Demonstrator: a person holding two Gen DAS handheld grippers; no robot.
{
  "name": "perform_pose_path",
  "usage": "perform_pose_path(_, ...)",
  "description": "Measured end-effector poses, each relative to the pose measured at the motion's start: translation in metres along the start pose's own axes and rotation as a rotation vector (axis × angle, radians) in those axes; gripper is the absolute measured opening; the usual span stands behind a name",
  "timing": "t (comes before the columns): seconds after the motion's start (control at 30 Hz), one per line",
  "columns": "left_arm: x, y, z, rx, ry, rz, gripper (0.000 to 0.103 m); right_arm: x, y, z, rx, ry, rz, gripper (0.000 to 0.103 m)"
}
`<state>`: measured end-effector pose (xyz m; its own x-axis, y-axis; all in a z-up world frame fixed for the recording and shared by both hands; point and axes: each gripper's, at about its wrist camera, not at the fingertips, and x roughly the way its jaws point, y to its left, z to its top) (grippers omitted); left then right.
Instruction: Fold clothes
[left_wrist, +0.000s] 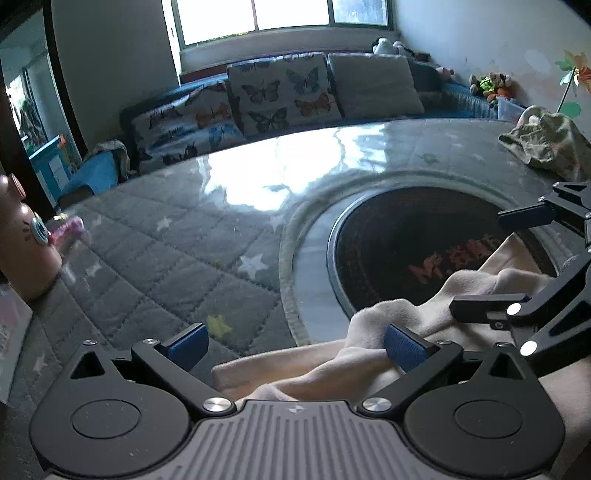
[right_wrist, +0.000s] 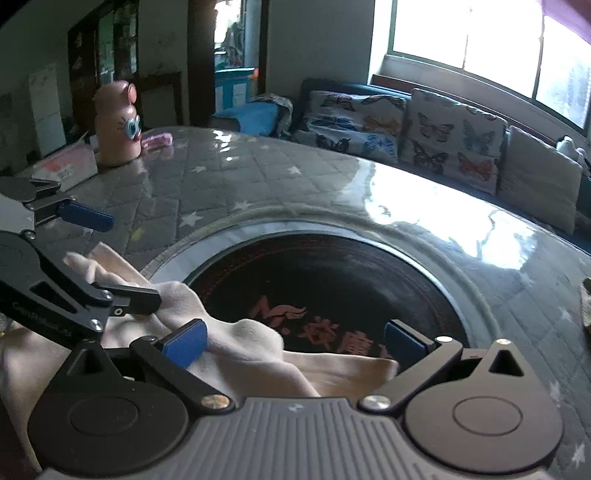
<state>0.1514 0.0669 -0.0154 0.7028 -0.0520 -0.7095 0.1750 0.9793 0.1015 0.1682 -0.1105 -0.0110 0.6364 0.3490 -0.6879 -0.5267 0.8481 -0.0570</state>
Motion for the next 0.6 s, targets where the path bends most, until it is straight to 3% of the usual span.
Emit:
perform_pose_path(0.2, -0.003, 0.007, 0.0, -0.024, -0.002, -0.01, 0.103, -0.007, -0.003, 0.002, 0.01, -0.013, -0.007, 0.103)
perform_pose_path(0.6, -0.048, 0.012, -0.017, -0.086, -0.068, -0.004, 0.103, -0.037, -0.01, -0.017, 0.081, 0.014, 0.044, 0.103)
